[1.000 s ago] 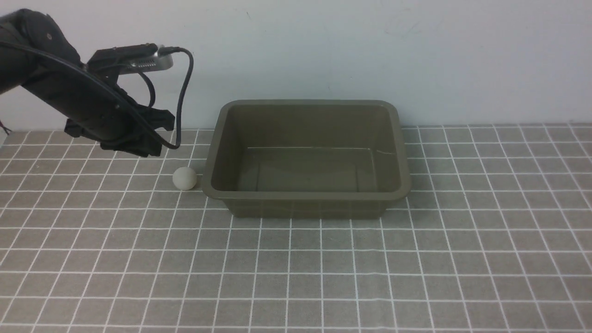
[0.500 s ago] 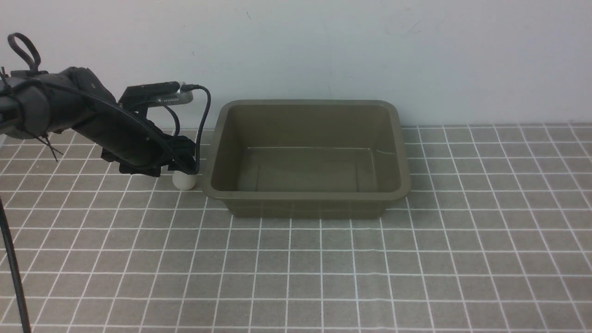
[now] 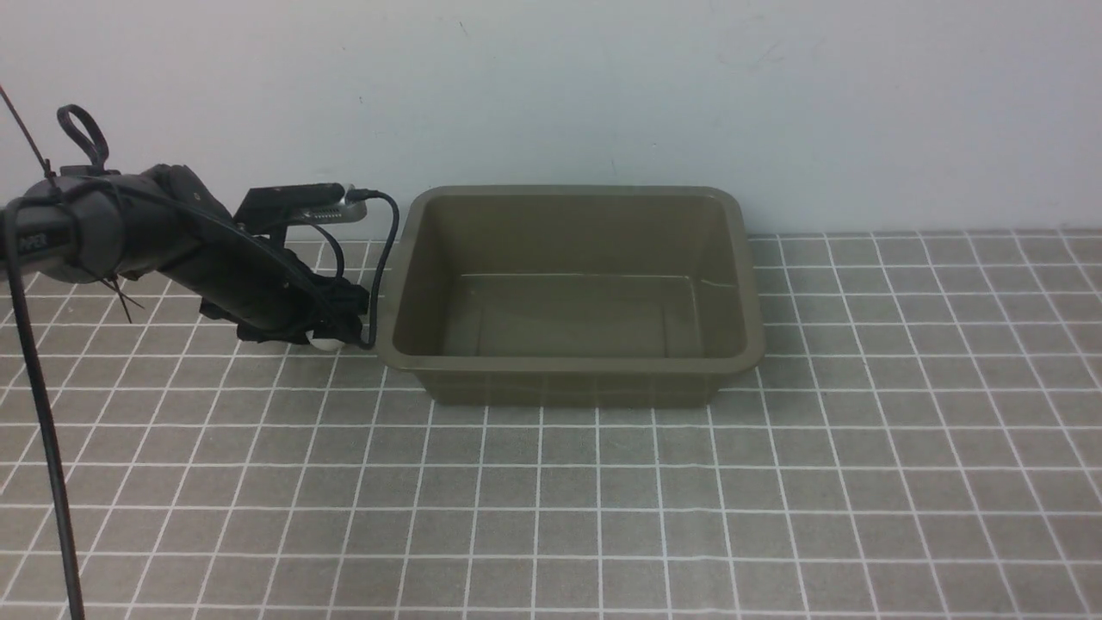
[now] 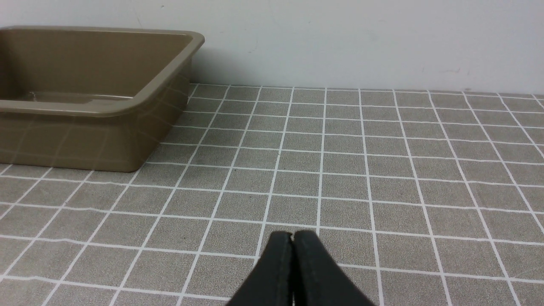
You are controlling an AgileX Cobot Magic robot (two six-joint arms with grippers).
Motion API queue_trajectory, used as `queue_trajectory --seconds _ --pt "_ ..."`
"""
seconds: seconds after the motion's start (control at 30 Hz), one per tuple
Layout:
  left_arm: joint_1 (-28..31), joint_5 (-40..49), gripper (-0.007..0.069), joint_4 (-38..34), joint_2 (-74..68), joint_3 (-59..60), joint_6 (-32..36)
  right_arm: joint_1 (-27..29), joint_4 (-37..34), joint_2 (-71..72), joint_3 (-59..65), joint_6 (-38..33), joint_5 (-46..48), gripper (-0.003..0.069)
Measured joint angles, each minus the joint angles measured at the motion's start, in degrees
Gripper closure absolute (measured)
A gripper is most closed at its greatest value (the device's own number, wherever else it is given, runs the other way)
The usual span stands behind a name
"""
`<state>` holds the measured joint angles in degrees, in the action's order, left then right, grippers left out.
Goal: Put the table tennis balls into the box on the grey coffee tablecloth.
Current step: 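Reach for and grasp a ping pong ball on the table beside the basket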
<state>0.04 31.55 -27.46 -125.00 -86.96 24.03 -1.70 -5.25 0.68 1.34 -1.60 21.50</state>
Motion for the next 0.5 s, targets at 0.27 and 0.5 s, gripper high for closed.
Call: queue_trajectory --seconds 0.27,0.5 --pt "0.0 3.91 0.0272 1.22 4.66 0.0 1.75 0.0 0.0 0.0 0.0 0.0 0.0 0.0673" --pt "-2.16 8.02 0.0272 -4.32 18.42 -0.05 4.8 0.0 0.0 0.0 0.0 0.0 0.0 0.0673"
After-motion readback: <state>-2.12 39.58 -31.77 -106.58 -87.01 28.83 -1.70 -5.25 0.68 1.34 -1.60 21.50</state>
